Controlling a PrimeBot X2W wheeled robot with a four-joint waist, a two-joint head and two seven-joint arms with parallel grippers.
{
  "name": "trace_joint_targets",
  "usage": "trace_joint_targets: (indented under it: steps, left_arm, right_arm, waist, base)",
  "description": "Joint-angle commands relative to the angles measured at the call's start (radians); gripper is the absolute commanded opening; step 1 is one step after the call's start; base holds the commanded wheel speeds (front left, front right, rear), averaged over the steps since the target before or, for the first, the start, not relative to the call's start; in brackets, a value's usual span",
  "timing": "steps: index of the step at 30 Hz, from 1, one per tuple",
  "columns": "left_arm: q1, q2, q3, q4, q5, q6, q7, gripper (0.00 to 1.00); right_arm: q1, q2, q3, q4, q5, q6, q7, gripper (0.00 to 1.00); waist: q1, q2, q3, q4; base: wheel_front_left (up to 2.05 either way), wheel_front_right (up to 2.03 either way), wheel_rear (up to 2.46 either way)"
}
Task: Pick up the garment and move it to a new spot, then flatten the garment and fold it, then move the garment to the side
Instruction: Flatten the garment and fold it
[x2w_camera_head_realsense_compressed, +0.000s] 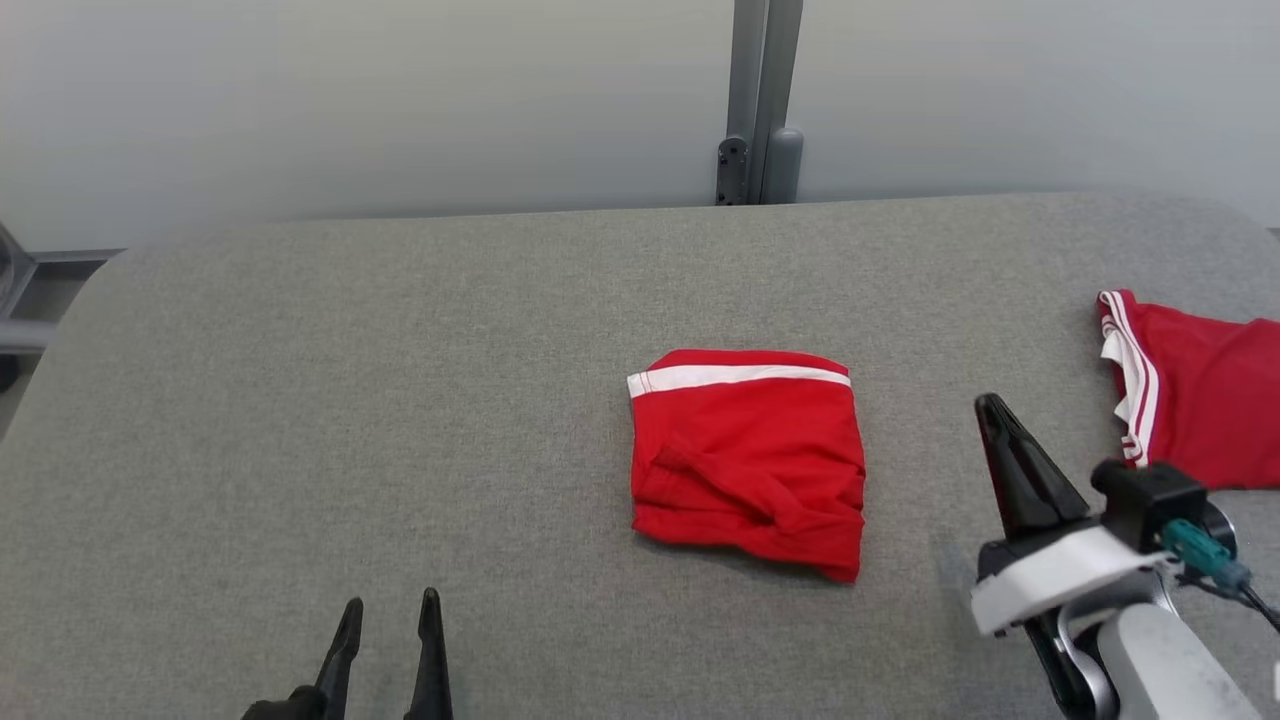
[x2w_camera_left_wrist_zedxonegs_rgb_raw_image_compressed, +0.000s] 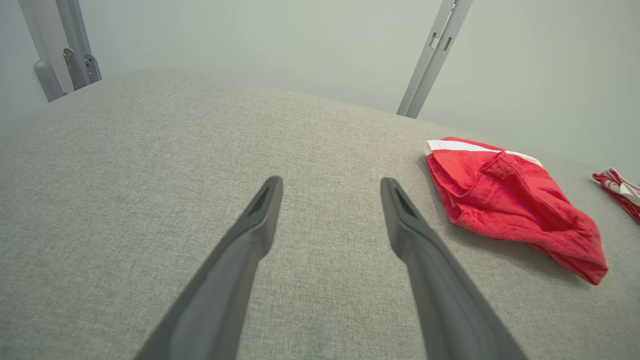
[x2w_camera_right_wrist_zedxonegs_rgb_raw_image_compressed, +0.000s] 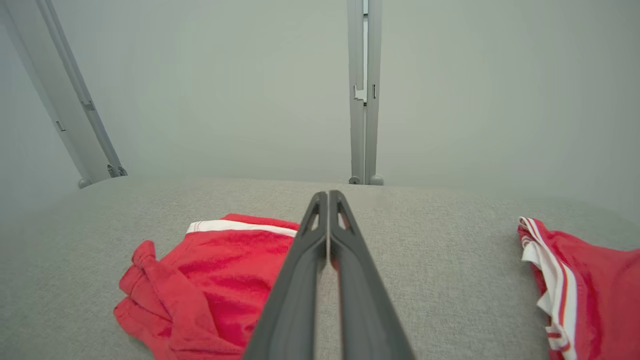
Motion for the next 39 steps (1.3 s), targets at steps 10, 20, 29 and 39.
trace_joint_targets:
  steps: [10,20,29,39]
  left_arm:
    - [-0.129,0.002,-0.066,-0.018,-0.047,0.007,-0.003,1.00]
    - [-0.154,0.001,-0.072,-0.017,-0.059,0.026,-0.003,1.00]
    - [-0.160,0.002,-0.068,-0.017,-0.060,0.033,-0.003,1.00]
    - [-0.156,0.002,-0.083,-0.011,-0.062,0.034,-0.003,1.00]
  right_arm:
    - [-0.342,-0.017,0.239,0.258,0.052,0.000,0.037,0.00]
    - [-0.430,-0.016,0.380,0.470,0.131,0.000,0.008,0.00]
    - [-0.411,-0.008,0.523,0.479,0.158,0.000,-0.003,0.00]
    - [-0.398,0.011,0.624,0.459,0.172,0.000,-0.004,0.00]
  waist:
    - [0.0000,0.0000,0.156,0.106]
    - [0.0000,0.0000,0.197,0.155]
    - [0.0000,0.0000,0.196,0.138]
    - [0.0000,0.0000,0.186,0.150]
  base:
    - [0.00,0.00,0.00]
    - [0.00,0.00,0.00]
    - [0.00,0.00,0.00]
    - [0.00,0.00,0.00]
